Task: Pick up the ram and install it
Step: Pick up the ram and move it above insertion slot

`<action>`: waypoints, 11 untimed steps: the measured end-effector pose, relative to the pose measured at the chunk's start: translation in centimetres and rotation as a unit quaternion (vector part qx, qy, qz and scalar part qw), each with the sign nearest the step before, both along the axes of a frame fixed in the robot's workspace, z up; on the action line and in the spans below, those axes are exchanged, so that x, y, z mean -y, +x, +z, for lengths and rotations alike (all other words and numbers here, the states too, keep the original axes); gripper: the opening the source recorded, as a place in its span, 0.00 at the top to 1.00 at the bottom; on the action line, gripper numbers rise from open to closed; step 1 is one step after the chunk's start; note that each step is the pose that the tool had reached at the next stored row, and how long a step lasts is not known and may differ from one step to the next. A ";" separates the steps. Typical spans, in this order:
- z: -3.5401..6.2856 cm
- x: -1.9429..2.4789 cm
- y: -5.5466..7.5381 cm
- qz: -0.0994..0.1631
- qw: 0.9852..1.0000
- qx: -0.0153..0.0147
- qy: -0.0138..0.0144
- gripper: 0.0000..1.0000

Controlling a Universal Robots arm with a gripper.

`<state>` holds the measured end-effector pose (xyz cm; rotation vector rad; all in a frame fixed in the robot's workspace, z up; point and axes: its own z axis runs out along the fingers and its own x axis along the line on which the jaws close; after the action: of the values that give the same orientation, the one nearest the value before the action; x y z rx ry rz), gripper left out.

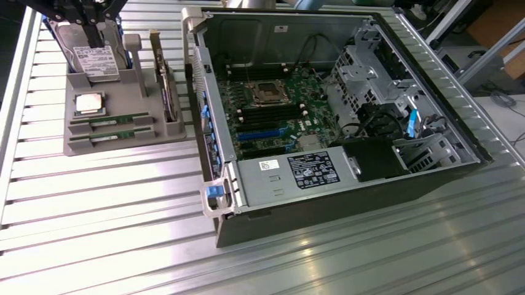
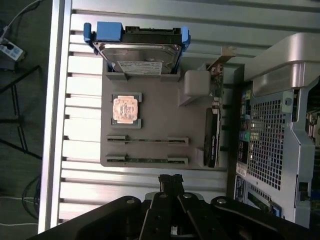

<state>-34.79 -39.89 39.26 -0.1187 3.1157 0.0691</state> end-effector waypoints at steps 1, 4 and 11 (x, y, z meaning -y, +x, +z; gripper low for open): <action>0.00 0.00 0.0 0.004 1.000 0.000 0.000 0.89; 0.00 0.00 0.0 0.018 1.000 0.000 0.000 0.89; 0.00 0.00 0.0 0.041 0.999 0.000 0.000 0.89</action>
<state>-34.79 -39.89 39.26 -0.2473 3.1100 0.0705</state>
